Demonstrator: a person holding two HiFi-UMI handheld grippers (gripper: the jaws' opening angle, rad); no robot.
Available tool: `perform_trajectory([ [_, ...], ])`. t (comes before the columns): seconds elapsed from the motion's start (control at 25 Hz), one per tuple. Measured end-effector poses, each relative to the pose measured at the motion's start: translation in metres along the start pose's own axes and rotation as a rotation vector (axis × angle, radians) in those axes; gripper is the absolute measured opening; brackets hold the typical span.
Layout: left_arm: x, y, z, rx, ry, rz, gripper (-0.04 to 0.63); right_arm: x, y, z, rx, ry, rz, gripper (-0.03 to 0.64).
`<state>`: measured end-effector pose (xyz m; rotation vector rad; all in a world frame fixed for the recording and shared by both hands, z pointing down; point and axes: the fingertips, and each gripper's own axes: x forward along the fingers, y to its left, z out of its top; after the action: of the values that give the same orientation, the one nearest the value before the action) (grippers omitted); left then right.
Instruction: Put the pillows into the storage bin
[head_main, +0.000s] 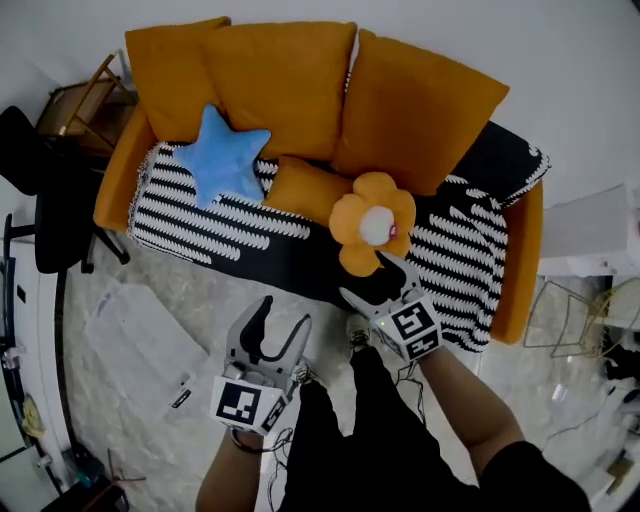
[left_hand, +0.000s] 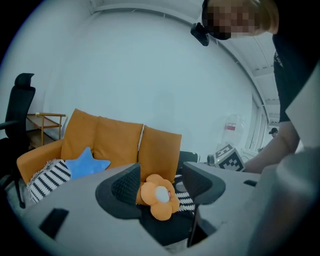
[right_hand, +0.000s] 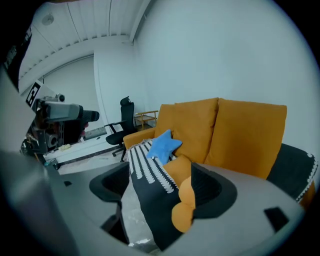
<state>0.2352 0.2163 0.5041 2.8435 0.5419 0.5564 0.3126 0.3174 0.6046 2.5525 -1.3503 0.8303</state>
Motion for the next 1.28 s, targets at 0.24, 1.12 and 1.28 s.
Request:
perform_trajectory([
  [0.24,0.041,0.008,-0.044,-0.056,0.06,0.014,0.249,0.047,-0.03,-0.07,-0.047,0.134,0.03,0.408],
  [1.12,0.057,0.023,-0.169,-0.19,0.178,0.044,0.249,0.164,-0.09,-0.252,-0.397,0.463,-0.103,0.421],
  [1.28,0.05,0.018,-0.174,-0.203,0.176,0.049,0.249,0.164,-0.093,-0.251,-0.386,0.482,-0.128,0.358],
])
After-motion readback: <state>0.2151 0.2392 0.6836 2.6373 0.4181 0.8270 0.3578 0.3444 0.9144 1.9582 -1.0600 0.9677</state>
